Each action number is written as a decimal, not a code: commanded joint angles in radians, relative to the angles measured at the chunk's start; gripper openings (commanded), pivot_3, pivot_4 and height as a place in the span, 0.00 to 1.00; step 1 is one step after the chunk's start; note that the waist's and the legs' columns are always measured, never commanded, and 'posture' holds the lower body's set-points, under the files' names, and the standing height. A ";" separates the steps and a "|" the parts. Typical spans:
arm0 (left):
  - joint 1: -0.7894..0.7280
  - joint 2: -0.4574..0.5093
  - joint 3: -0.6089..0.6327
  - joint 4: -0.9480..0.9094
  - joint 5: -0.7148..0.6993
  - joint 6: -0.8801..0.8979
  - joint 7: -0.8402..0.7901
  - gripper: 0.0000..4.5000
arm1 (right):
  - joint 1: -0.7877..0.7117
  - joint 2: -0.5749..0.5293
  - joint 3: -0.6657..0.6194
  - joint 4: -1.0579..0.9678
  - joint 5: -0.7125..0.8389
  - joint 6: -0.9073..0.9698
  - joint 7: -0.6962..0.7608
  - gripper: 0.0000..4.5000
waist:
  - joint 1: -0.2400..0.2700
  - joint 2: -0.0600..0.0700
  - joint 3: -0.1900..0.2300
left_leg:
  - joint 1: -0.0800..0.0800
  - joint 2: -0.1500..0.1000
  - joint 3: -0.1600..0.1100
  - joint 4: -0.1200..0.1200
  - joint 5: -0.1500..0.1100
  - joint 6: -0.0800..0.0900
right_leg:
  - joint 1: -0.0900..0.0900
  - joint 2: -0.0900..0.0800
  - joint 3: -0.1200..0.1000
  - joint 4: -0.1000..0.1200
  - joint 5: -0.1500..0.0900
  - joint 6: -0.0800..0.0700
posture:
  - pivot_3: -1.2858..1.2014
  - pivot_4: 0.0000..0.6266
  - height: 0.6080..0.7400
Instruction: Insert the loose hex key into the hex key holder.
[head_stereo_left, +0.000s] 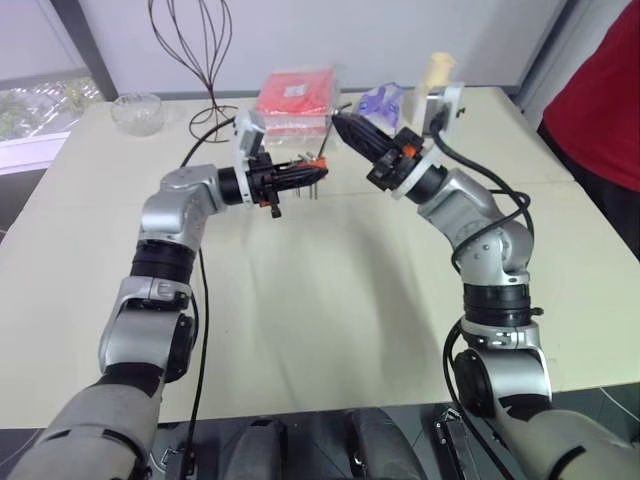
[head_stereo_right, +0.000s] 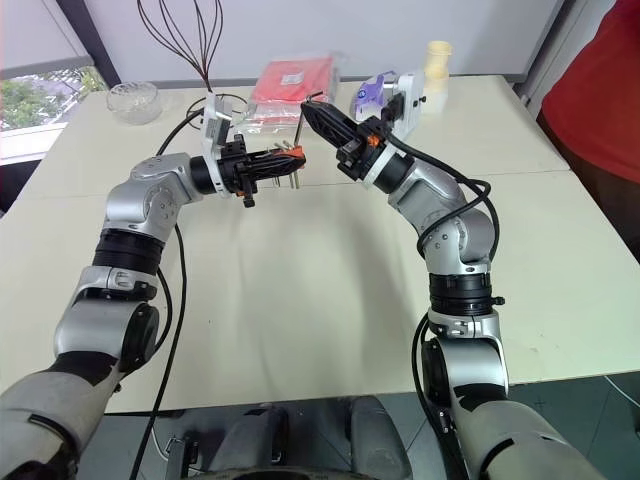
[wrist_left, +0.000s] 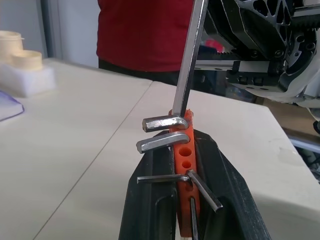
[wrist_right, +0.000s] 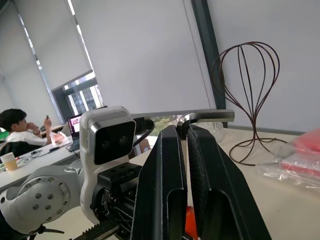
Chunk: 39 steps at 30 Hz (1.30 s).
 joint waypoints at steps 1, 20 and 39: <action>-0.022 0.009 0.038 -0.035 -0.018 -0.039 -0.004 0.00 | -0.007 -0.013 0.010 0.010 -0.011 0.014 -0.001 0.01 | 0.000 0.000 0.000 | 0.000 0.000 0.000 0.000 0.000 0.000 | 0.000 0.000 0.000 0.000 0.000 0.000 | 0.52 0.24 1.00; -0.012 0.016 0.008 0.017 0.039 -0.115 -0.002 0.00 | -0.020 -0.020 -0.010 -0.004 0.007 0.028 -0.001 0.01 | 0.000 0.000 0.000 | 0.000 0.000 0.000 0.000 0.000 0.000 | 0.000 0.000 0.000 0.000 0.000 0.000 | 0.52 0.24 1.00; -0.005 0.002 -0.016 0.044 0.099 -0.200 -0.016 0.00 | -0.027 -0.047 0.007 -0.027 -0.003 0.032 0.031 0.01 | 0.000 0.000 0.000 | 0.000 0.000 0.000 0.000 0.000 0.000 | 0.000 0.000 0.000 0.000 0.000 0.000 | 0.52 0.24 1.00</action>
